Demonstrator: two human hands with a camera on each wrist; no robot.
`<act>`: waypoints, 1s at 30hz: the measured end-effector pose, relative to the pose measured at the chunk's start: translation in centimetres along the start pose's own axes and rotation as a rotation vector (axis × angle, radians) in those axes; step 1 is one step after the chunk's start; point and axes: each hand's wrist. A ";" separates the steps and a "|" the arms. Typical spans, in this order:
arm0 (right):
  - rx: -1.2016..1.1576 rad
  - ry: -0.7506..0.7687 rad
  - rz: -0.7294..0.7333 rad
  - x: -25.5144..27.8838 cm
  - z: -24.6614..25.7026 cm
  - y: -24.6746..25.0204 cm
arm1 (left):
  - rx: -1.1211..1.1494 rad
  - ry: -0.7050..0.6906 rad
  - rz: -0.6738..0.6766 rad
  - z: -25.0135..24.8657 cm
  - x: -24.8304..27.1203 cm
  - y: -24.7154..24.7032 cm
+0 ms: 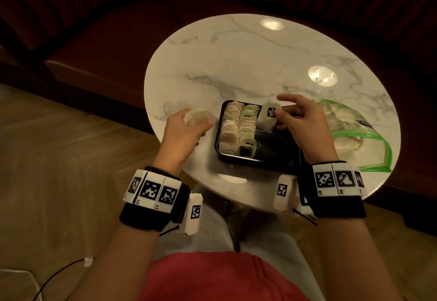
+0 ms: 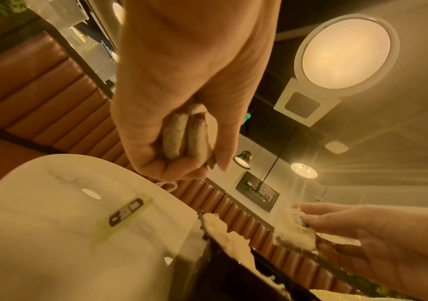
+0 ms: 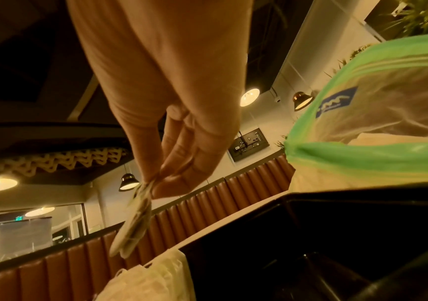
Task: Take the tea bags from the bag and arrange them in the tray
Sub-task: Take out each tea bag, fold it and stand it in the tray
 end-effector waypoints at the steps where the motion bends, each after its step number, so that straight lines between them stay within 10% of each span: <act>1: 0.038 0.007 0.001 -0.4 -0.3 -0.1 | -0.026 0.011 0.014 0.4 -0.1 -0.1; 30: 0.781 0.004 0.114 -6.5 -0.5 -3.3 | -0.297 -0.013 0.186 2.6 -0.1 -0.7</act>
Point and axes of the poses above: each hand's wrist, its own x-axis away from the middle knuckle, its own y-axis out of the back of the hand, z = x × y, and after that the axes turned 15 degrees about -z, right-handed
